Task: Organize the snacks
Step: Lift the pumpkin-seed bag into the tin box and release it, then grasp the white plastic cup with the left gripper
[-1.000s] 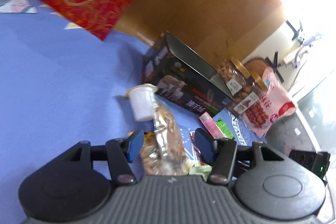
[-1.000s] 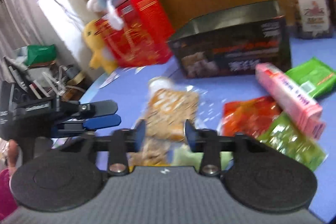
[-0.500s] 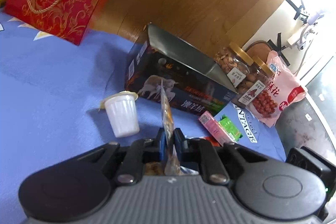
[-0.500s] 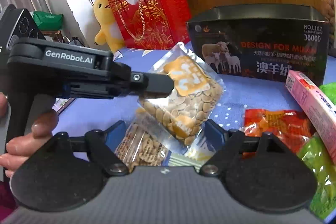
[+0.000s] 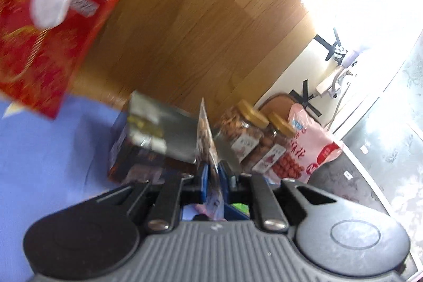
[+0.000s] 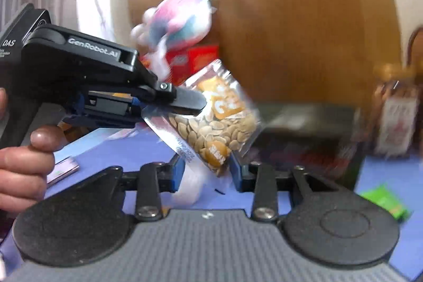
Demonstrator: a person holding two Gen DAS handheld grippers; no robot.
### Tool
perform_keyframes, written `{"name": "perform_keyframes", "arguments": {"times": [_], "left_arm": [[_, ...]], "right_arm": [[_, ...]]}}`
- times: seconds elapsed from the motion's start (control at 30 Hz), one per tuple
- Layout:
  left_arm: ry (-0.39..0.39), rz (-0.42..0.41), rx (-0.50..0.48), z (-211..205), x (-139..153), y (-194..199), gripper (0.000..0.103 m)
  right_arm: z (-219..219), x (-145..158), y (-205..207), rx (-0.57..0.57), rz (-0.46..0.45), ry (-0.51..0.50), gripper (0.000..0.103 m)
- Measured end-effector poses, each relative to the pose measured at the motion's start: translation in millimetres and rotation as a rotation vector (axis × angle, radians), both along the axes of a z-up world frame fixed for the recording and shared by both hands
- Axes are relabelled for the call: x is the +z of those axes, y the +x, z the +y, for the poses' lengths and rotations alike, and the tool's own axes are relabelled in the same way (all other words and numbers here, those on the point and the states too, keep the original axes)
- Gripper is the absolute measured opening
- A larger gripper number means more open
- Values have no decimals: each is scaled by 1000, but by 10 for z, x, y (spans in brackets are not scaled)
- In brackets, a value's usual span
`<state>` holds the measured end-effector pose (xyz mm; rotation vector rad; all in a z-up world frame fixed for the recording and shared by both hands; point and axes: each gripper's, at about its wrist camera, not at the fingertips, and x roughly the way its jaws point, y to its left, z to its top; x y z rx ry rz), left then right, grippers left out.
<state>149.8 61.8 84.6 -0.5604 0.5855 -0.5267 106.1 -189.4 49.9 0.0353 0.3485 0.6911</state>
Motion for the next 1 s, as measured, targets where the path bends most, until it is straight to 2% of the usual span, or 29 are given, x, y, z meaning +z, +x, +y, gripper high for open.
{"name": "perform_keyframes", "arguments": {"times": [0.13, 0.2, 0.27, 0.33, 0.43, 0.53, 0.6, 0.63, 0.67, 0.73, 0.8, 0.9, 1.0], "left_arm": [[24, -15, -36, -212, -59, 513, 10], [0, 27, -48, -274, -169, 755, 12], [-32, 92, -46, -307, -321, 933, 13], [-7, 104, -38, -350, -384, 998, 18], [65, 108, 0, -347, -384, 962, 30], [67, 70, 14, -158, -301, 760, 32], [42, 21, 61, 111, -241, 485, 32], [28, 11, 104, 256, -245, 349, 32], [8, 20, 161, 417, -283, 204, 32], [-34, 61, 234, 632, -434, -21, 33], [-37, 99, 268, 719, -588, -186, 33], [6, 127, 292, 750, -769, -302, 33], [-38, 130, 305, 832, -923, -299, 33]], "right_arm": [[-8, -2, 304, -137, -52, -76, 32], [-19, -45, 491, -186, -46, -116, 33], [-86, -88, 620, -216, -13, -112, 34], [-157, -134, 632, -247, -7, -104, 35], [-198, -183, 603, -322, -32, -95, 46], [-346, -132, 547, -338, -3, -23, 47], [-440, -81, 478, -286, 44, 80, 47], [-426, -72, 449, -226, 84, 116, 47], [-345, -98, 424, -160, 130, 114, 47], [-118, -190, 437, -46, 223, 83, 47], [134, -295, 467, 60, 325, 57, 47], [459, -384, 549, 129, 406, 4, 47], [748, -454, 655, 137, 445, -88, 47]]}}
